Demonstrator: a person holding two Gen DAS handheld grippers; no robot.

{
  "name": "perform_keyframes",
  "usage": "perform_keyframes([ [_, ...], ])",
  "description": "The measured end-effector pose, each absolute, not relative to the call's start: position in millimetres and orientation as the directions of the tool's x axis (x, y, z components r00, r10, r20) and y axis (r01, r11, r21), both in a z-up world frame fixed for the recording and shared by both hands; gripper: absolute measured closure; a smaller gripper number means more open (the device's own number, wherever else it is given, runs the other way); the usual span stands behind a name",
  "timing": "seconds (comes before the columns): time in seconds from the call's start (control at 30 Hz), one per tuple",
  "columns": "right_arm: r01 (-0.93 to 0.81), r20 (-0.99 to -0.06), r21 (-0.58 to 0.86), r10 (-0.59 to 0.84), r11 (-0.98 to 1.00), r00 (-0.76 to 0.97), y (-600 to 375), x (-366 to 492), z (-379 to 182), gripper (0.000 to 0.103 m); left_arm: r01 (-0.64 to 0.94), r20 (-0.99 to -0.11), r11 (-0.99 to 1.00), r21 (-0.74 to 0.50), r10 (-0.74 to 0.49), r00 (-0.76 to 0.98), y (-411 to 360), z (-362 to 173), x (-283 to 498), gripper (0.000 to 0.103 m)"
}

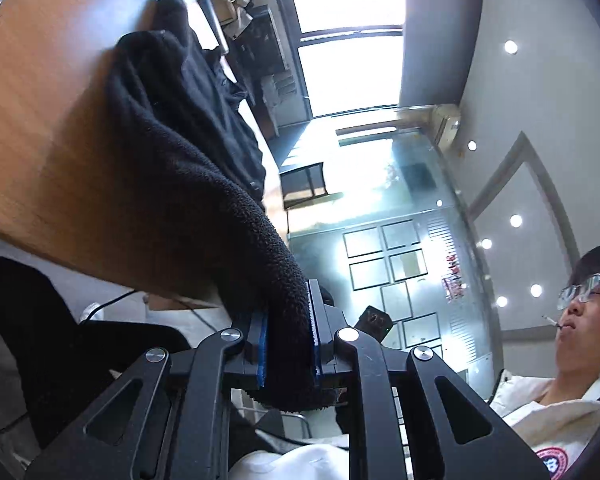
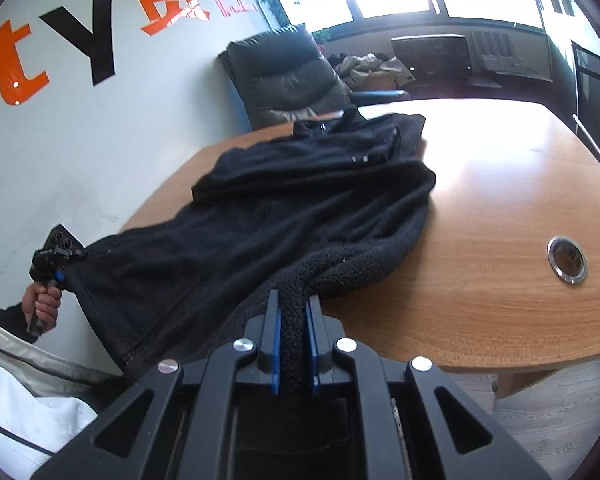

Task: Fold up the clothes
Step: 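Lift the hem with both tools, fold it onto the collar, and open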

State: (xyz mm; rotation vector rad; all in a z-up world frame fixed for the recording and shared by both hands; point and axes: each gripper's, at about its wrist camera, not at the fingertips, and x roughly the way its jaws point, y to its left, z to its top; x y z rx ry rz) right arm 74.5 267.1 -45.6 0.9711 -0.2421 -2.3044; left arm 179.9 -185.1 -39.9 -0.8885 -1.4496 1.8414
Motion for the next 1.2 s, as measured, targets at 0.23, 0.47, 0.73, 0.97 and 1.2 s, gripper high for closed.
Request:
perform_keyframes([
  [0.23, 0.573, -0.429, 0.420, -0.711, -0.703, -0.557, 240.9, 28.6, 22.3, 0.093, -0.182, 0.034, -0.112, -0.977, 0.761, -0.648, -183.6, 13.2, 104.8, 0.089],
  [0.47, 0.586, -0.326, 0.484, -0.755, -0.650, -0.569, 228.1, -89.0, 67.9, 0.093, -0.215, 0.080, -0.113, -0.970, 0.688, -0.721, -207.4, 33.8, -19.7, 0.089],
  [0.73, 0.452, -0.368, 0.564, -0.700, -0.691, -0.612, 239.6, -266.9, 36.4, 0.093, -0.107, -0.022, -0.171, -0.979, 0.615, -0.788, -276.9, -28.8, -160.2, 0.089],
  [0.97, 0.282, -0.513, 0.600, -0.631, -0.748, -0.582, 243.3, -373.2, -59.8, 0.092, 0.102, -0.224, -0.230, -0.968, 0.605, -0.764, -292.9, -130.1, -250.5, 0.088],
  [1.2, 0.150, -0.533, 0.691, -0.639, -0.707, -0.554, 257.6, -423.3, -108.1, 0.076, 0.100, -0.231, -0.241, -0.965, 0.613, -0.755, -306.4, -120.3, -279.6, 0.059],
])
